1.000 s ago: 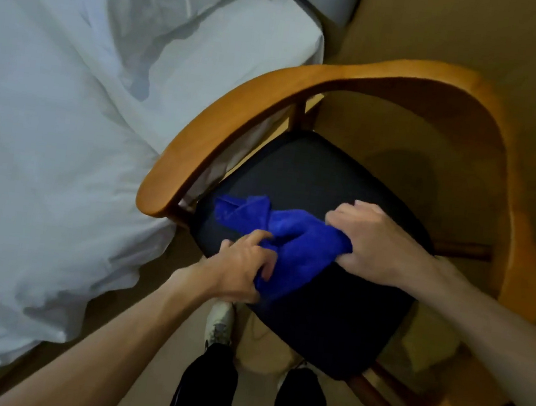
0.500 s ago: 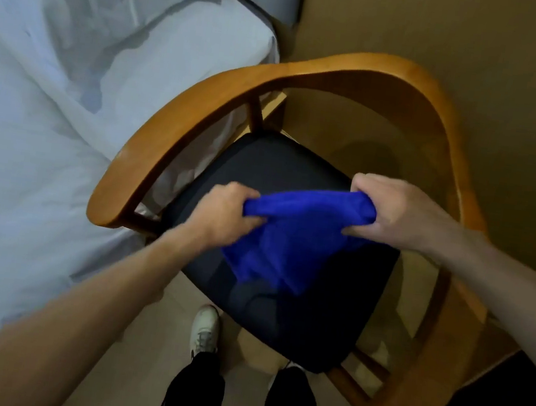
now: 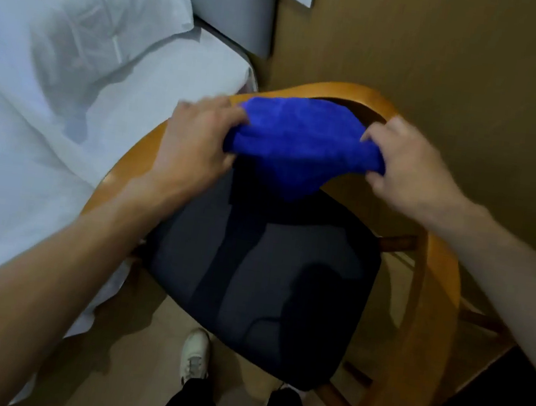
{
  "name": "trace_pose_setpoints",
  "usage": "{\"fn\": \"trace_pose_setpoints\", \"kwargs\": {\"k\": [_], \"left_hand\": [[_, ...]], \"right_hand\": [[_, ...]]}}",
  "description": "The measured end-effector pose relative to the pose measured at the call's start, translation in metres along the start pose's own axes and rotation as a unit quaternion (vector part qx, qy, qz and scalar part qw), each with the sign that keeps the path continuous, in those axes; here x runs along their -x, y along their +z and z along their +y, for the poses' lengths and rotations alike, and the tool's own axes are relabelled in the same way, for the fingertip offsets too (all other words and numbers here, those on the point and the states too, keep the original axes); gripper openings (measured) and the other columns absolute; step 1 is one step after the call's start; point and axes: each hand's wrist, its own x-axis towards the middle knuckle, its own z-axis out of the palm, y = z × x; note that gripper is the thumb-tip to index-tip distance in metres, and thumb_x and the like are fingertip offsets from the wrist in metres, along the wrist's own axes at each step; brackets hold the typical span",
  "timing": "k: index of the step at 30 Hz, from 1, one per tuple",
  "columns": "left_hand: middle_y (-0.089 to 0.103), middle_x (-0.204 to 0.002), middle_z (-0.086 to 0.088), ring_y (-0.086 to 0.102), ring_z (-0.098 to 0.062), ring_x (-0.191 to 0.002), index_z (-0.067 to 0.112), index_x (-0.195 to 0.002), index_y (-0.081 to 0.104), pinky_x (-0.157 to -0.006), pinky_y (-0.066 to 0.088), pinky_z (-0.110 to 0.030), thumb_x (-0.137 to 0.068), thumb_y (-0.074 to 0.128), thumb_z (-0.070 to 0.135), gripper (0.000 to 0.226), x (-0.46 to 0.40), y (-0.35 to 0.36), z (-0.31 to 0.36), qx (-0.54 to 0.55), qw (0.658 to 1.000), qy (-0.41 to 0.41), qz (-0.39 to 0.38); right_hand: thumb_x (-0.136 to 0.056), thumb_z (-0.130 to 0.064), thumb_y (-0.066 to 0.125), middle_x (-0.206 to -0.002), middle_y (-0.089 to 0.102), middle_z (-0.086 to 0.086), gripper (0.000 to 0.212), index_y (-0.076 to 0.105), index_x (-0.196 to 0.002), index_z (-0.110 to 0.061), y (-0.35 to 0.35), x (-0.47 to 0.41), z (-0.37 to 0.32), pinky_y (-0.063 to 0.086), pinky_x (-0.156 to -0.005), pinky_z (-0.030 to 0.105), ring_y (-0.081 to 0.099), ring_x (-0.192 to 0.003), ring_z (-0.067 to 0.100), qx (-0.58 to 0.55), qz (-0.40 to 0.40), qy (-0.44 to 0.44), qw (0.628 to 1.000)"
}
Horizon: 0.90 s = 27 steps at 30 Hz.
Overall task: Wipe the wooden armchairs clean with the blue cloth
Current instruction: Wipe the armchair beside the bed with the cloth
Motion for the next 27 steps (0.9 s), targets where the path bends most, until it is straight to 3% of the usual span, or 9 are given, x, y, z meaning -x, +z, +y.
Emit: {"fn": "trace_pose_setpoints", "kwargs": {"k": [2, 5, 7, 10, 14, 17, 22, 25, 27], "left_hand": [[0.061, -0.099, -0.004, 0.058, -0.027, -0.098, 0.019, -0.101, 0.061, -0.087, 0.042, -0.044, -0.073, 0.065, 0.018, 0.028, 0.036, 0.026, -0.003, 0.023, 0.998, 0.006, -0.063], [0.053, -0.111, 0.008, 0.052, -0.013, -0.108, 0.032, -0.112, 0.051, -0.098, 0.035, -0.039, -0.081, 0.063, 0.031, 0.033, 0.103, 0.07, 0.0, 0.005, 0.973, -0.009, -0.23], [0.05, -0.117, 0.009, 0.05, -0.014, -0.114, 0.034, -0.12, 0.047, -0.098, 0.034, -0.037, -0.084, 0.06, 0.034, 0.038, 0.148, 0.095, 0.003, -0.034, 0.939, -0.023, -0.342], [0.047, -0.129, 0.007, 0.049, -0.015, -0.121, 0.034, -0.127, 0.046, -0.102, 0.032, -0.036, -0.089, 0.053, 0.031, 0.039, 0.203, 0.116, 0.01, -0.03, 0.886, -0.018, -0.462], [0.054, -0.128, 0.007, 0.051, -0.013, -0.118, 0.033, -0.123, 0.05, -0.111, 0.029, -0.04, -0.09, 0.056, 0.028, 0.034, 0.23, 0.12, 0.008, 0.007, 0.812, 0.005, -0.583], [0.051, -0.132, 0.006, 0.046, -0.016, -0.123, 0.034, -0.127, 0.047, -0.108, 0.026, -0.044, -0.09, 0.055, 0.031, 0.038, 0.21, 0.12, -0.004, -0.02, 0.821, 0.017, -0.571], [0.043, -0.138, 0.002, 0.039, -0.019, -0.126, 0.034, -0.138, 0.038, -0.104, 0.029, -0.041, -0.09, 0.055, 0.028, 0.052, 0.134, 0.123, -0.022, -0.082, 0.896, 0.025, -0.437], [0.037, -0.145, -0.002, 0.033, -0.023, -0.133, 0.031, -0.144, 0.031, -0.109, 0.028, -0.043, -0.086, 0.063, 0.025, 0.065, 0.105, 0.134, -0.027, -0.103, 0.929, 0.003, -0.356], [0.028, -0.152, -0.006, 0.027, -0.026, -0.139, 0.028, -0.148, 0.025, -0.113, 0.025, -0.044, -0.086, 0.065, 0.022, 0.074, 0.101, 0.143, -0.024, -0.099, 0.93, -0.02, -0.353]], "right_hand": [[-0.077, -0.008, 0.071, -0.099, 0.037, -0.007, 0.039, 0.047, -0.101, -0.028, 0.035, 0.023, 0.002, 0.039, -0.076, 0.032, 0.051, -0.093, 0.022, 0.004, -0.048, 0.0, 0.999], [-0.079, -0.002, 0.062, -0.101, 0.037, -0.004, 0.039, 0.043, -0.1, -0.029, 0.095, 0.069, -0.001, 0.041, -0.07, 0.035, 0.052, -0.084, 0.021, -0.016, -0.176, 0.027, 0.984], [-0.083, -0.002, 0.06, -0.105, 0.036, -0.008, 0.042, 0.039, -0.1, -0.035, 0.134, 0.102, -0.007, 0.039, -0.069, 0.027, 0.049, -0.082, 0.011, -0.028, -0.28, 0.051, 0.958], [-0.088, -0.011, 0.062, -0.116, 0.044, -0.011, 0.039, 0.051, -0.116, -0.035, 0.178, 0.151, -0.019, 0.047, -0.087, 0.03, 0.052, -0.098, 0.008, -0.047, -0.403, 0.061, 0.912], [-0.086, -0.017, 0.069, -0.113, 0.058, -0.007, 0.041, 0.053, -0.12, -0.034, 0.197, 0.182, -0.024, 0.055, -0.083, 0.032, 0.06, -0.095, 0.009, -0.066, -0.476, 0.058, 0.875], [-0.087, -0.021, 0.068, -0.109, 0.056, -0.01, 0.027, 0.056, -0.106, -0.035, 0.188, 0.163, -0.013, 0.053, -0.083, 0.03, 0.058, -0.094, 0.006, -0.092, -0.478, 0.088, 0.869], [-0.093, -0.026, 0.064, -0.1, 0.061, -0.008, 0.013, 0.059, -0.1, -0.035, 0.162, 0.098, 0.017, 0.05, -0.072, 0.024, 0.061, -0.082, 0.004, -0.085, -0.39, 0.139, 0.906], [-0.092, -0.026, 0.065, -0.125, 0.056, 0.0, 0.044, 0.049, -0.134, -0.025, 0.16, 0.07, 0.031, 0.051, -0.093, 0.04, 0.058, -0.109, 0.017, -0.042, -0.345, 0.193, 0.917], [-0.088, -0.026, 0.069, -0.147, 0.039, 0.006, 0.069, 0.033, -0.146, -0.023, 0.165, 0.064, 0.03, 0.041, -0.106, 0.047, 0.041, -0.132, 0.029, 0.043, -0.321, 0.182, 0.928]]}}
